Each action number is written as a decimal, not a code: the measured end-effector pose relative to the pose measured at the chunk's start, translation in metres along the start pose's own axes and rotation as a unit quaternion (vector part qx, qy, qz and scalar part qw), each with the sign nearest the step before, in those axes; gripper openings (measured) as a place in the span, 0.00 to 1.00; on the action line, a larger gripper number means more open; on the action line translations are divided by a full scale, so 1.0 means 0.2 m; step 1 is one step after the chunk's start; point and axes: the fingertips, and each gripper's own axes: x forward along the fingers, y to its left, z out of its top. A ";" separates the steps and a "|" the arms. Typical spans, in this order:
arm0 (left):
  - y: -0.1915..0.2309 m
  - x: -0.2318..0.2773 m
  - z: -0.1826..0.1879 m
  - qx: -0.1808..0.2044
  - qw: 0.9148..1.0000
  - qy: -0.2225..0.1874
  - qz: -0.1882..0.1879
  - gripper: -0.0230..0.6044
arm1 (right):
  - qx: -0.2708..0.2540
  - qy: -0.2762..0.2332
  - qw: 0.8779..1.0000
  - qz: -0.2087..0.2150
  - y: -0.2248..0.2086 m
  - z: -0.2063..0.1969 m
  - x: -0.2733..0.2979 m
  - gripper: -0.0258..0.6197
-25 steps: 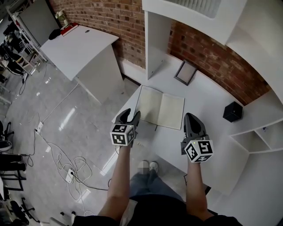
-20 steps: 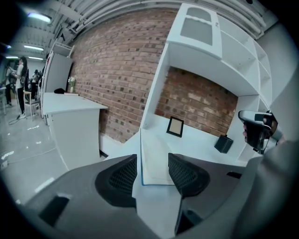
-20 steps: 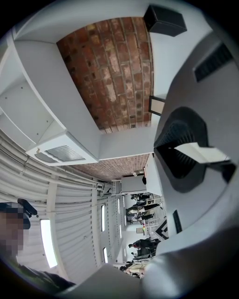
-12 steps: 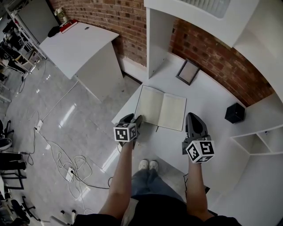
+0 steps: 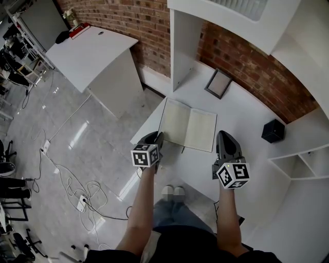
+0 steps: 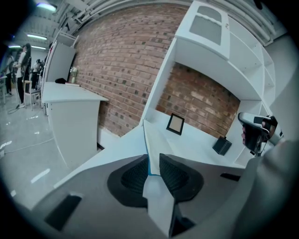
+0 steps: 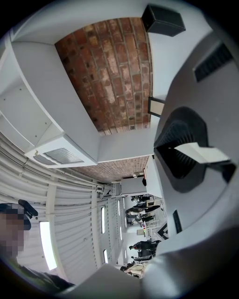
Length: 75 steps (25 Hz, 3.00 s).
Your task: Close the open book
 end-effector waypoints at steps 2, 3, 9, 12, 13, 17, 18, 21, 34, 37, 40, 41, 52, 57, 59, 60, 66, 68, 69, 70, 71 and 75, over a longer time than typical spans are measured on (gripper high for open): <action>-0.04 -0.02 0.04 0.009 1.000 -0.011 -0.008 0.13 | 0.002 -0.001 1.000 -0.002 0.00 0.00 -0.01 0.04; -0.06 -0.03 0.06 0.016 1.000 -0.016 -0.013 0.13 | 0.003 -0.002 1.000 -0.002 0.00 0.00 -0.01 0.04; -0.30 -0.06 0.17 0.062 0.996 -0.044 -0.054 0.10 | 0.003 -0.004 1.000 -0.006 0.01 0.00 -0.04 0.04; -0.45 -0.07 0.20 0.081 0.992 -0.053 -0.083 0.10 | 0.004 -0.006 1.000 -0.011 0.00 0.01 -0.07 0.04; -0.50 -0.06 0.21 0.087 0.990 -0.055 -0.092 0.10 | 0.004 -0.007 1.000 -0.014 0.00 0.01 -0.09 0.04; -0.68 -0.02 0.19 0.104 0.985 -0.058 -0.128 0.10 | 0.005 -0.009 0.999 -0.030 -0.05 0.02 -0.15 0.04; -0.72 -0.01 0.19 0.106 0.983 -0.056 -0.136 0.09 | 0.005 -0.010 0.999 -0.035 -0.07 0.03 -0.17 0.04; -0.84 0.04 0.15 0.113 0.980 -0.045 -0.158 0.09 | 0.007 -0.012 0.999 -0.051 -0.12 0.03 -0.22 0.04; -1.15 0.35 -0.16 0.107 0.965 0.073 -0.230 0.11 | 0.015 -0.009 0.991 -0.132 -0.42 0.00 -0.48 0.04; -1.17 0.41 -0.24 0.102 0.962 0.106 -0.231 0.16 | 0.016 -0.005 0.989 -0.144 -0.47 -0.01 -0.52 0.04; -1.18 0.47 -0.30 0.095 0.960 0.135 -0.228 0.19 | 0.017 -0.004 0.988 -0.152 -0.52 -0.02 -0.55 0.04; -1.18 0.49 -0.31 0.092 0.959 0.143 -0.226 0.21 | 0.017 -0.003 0.988 -0.154 -0.53 -0.02 -0.55 0.04; -1.15 0.55 -0.39 0.078 0.955 0.181 -0.221 0.24 | 0.011 -0.001 0.988 -0.153 -0.55 -0.01 -0.55 0.04; -1.16 0.54 -0.36 0.086 0.956 0.166 -0.225 0.24 | 0.009 -0.004 0.988 -0.152 -0.54 0.01 -0.56 0.04; -1.17 0.52 -0.33 0.091 0.957 0.152 -0.230 0.24 | 0.009 -0.008 0.988 -0.151 -0.54 0.01 -0.56 0.04; -1.17 0.51 -0.30 0.093 0.958 0.142 -0.232 0.24 | 0.009 -0.010 0.989 -0.151 -0.54 0.02 -0.56 0.04; -1.21 0.37 -0.04 0.101 0.959 0.060 -0.258 0.24 | 0.007 -0.029 0.989 -0.144 -0.50 0.09 -0.55 0.04; -1.21 0.29 0.07 0.105 0.959 0.023 -0.261 0.24 | 0.005 -0.037 0.989 -0.140 -0.48 0.12 -0.54 0.04; -1.20 0.25 0.14 0.109 0.959 0.004 -0.261 0.24 | 0.004 -0.041 0.990 -0.137 -0.46 0.14 -0.53 0.04; -1.20 0.20 0.20 0.117 0.958 -0.014 -0.260 0.24 | 0.002 -0.046 0.990 -0.135 -0.45 0.16 -0.52 0.04; -1.19 0.16 0.27 0.127 0.957 -0.033 -0.257 0.24 | 0.000 -0.052 0.990 -0.132 -0.44 0.18 -0.51 0.04; -1.15 -0.06 0.53 0.169 0.952 -0.109 -0.230 0.22 | -0.009 -0.076 0.990 -0.118 -0.38 0.28 -0.47 0.04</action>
